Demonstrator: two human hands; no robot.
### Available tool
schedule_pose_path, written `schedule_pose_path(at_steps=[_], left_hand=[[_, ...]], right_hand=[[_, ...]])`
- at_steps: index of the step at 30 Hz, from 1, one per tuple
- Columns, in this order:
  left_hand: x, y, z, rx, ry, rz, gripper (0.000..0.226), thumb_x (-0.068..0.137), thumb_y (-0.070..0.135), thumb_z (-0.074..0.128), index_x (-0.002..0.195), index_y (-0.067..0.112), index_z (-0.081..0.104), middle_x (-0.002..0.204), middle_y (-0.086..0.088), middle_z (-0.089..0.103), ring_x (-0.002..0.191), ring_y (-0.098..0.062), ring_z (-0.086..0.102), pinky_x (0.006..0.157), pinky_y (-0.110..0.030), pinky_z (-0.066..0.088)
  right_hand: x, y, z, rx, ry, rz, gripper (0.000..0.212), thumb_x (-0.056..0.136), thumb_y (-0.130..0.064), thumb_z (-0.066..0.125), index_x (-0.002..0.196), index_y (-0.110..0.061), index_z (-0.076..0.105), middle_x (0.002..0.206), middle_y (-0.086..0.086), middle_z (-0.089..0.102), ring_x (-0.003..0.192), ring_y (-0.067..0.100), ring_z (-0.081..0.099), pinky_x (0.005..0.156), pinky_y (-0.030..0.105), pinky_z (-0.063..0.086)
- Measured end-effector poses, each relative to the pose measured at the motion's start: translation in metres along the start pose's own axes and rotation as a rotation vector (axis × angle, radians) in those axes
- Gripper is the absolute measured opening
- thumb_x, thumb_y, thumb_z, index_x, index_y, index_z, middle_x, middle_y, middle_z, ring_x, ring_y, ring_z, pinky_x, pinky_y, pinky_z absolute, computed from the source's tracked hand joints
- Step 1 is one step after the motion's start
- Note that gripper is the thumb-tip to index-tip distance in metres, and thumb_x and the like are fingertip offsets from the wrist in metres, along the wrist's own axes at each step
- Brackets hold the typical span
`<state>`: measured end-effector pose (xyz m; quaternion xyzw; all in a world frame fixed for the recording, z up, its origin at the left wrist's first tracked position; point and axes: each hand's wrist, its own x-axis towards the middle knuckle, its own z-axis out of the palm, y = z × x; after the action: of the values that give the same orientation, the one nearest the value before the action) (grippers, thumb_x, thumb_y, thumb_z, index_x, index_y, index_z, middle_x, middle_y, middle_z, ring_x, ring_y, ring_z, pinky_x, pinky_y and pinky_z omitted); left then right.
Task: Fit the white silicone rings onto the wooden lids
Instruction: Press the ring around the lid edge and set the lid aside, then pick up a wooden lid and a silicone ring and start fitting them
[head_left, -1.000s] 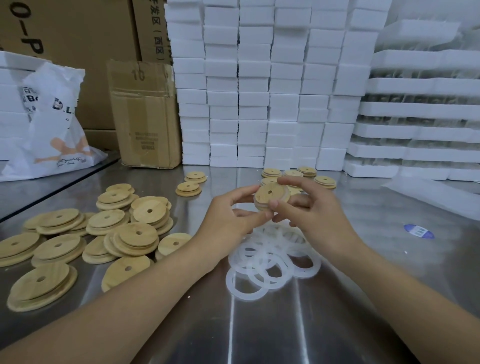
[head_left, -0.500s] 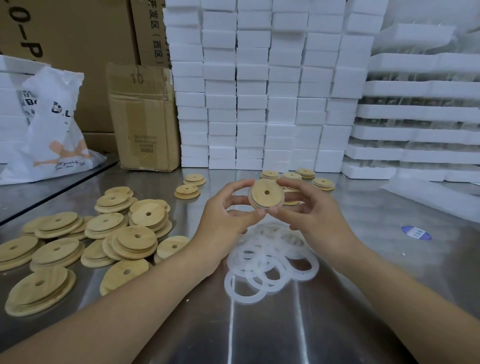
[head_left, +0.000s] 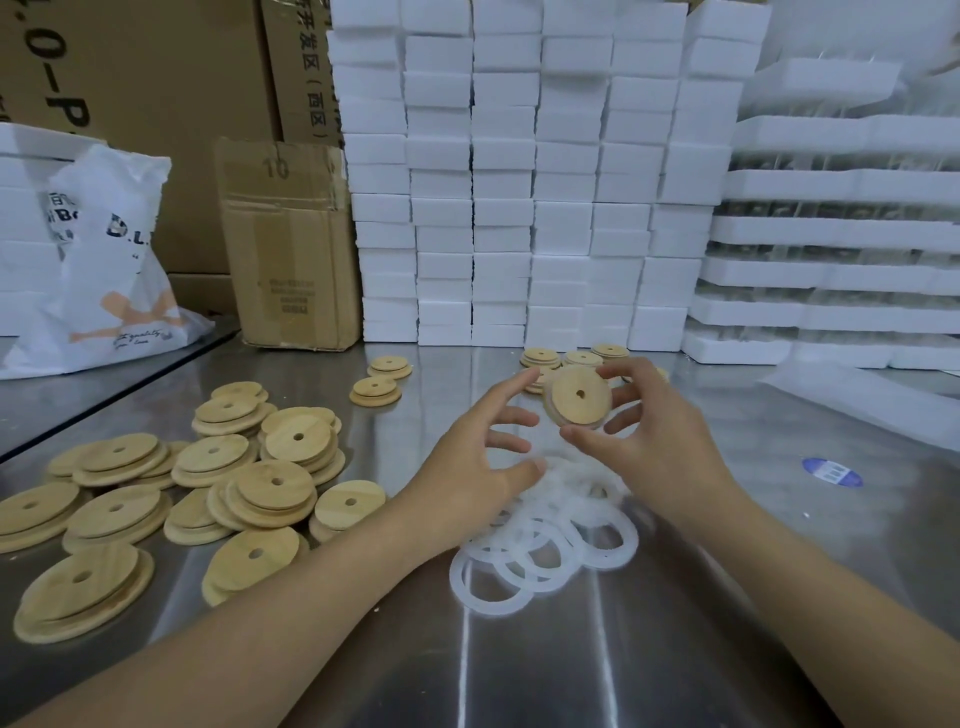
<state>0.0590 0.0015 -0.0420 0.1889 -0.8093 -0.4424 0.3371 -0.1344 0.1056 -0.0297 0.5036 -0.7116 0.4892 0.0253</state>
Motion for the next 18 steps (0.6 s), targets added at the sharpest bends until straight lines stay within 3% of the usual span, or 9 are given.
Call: schedule_pose_path(at_steps=[2, 6, 8, 11, 15, 18], left_hand=[[-0.001, -0.002, 0.003, 0.052, 0.009, 0.009, 0.074, 0.099, 0.017, 0.076, 0.148, 0.062, 0.042, 0.132, 0.019, 0.059, 0.118, 0.001, 0.060, 0.081, -0.019, 0.058], [-0.001, -0.006, 0.002, 0.180, 0.049, 0.033, 0.061, 0.101, 0.020, 0.071, 0.138, 0.062, 0.046, 0.130, 0.022, 0.057, 0.119, 0.004, 0.055, 0.086, -0.017, 0.049], [-0.001, -0.009, 0.000, 0.241, 0.018, 0.012, 0.055, 0.102, 0.023, 0.070, 0.142, 0.055, 0.048, 0.130, 0.021, 0.056, 0.120, 0.003, 0.055, 0.089, -0.017, 0.045], [0.000, -0.010, -0.001, 0.264, -0.058, -0.055, 0.053, 0.102, 0.028, 0.070, 0.149, 0.044, 0.050, 0.134, 0.015, 0.055, 0.121, -0.002, 0.056, 0.095, -0.019, 0.047], [-0.001, -0.009, -0.002, 0.321, -0.075, -0.053, 0.049, 0.103, 0.030, 0.068, 0.148, 0.043, 0.051, 0.134, 0.014, 0.055, 0.122, -0.003, 0.056, 0.099, -0.020, 0.045], [-0.003, -0.010, 0.000, 0.373, -0.091, -0.032, 0.048, 0.104, 0.032, 0.067, 0.147, 0.045, 0.051, 0.132, 0.017, 0.054, 0.123, -0.002, 0.055, 0.103, -0.022, 0.046]], right_hand=[[0.005, 0.009, -0.010, -0.094, 0.048, 0.088, 0.062, 0.064, -0.069, 0.082, 0.111, -0.041, 0.053, 0.101, -0.019, 0.067, 0.087, 0.007, 0.066, 0.076, 0.037, 0.055], [0.008, 0.031, -0.028, -0.383, -0.058, 0.351, 0.056, 0.074, -0.068, 0.080, 0.099, -0.026, 0.054, 0.109, 0.000, 0.063, 0.099, 0.023, 0.060, 0.083, 0.044, 0.052], [0.006, 0.036, -0.030, -0.557, -0.121, 0.403, 0.062, 0.079, -0.076, 0.070, 0.108, -0.022, 0.059, 0.119, 0.005, 0.061, 0.113, 0.029, 0.056, 0.094, 0.046, 0.051], [0.005, 0.032, -0.028, -0.600, -0.064, 0.389, 0.074, 0.084, -0.075, 0.066, 0.134, -0.021, 0.055, 0.135, 0.007, 0.056, 0.128, 0.031, 0.051, 0.101, 0.047, 0.048], [0.004, 0.026, -0.025, -0.519, -0.095, 0.359, 0.058, 0.090, -0.063, 0.068, 0.134, -0.030, 0.050, 0.110, 0.002, 0.074, 0.105, 0.028, 0.067, 0.093, 0.044, 0.055], [0.002, 0.024, -0.020, -0.489, -0.169, 0.354, 0.062, 0.092, -0.055, 0.067, 0.144, -0.028, 0.046, 0.109, 0.002, 0.076, 0.110, 0.029, 0.067, 0.096, 0.041, 0.053]])
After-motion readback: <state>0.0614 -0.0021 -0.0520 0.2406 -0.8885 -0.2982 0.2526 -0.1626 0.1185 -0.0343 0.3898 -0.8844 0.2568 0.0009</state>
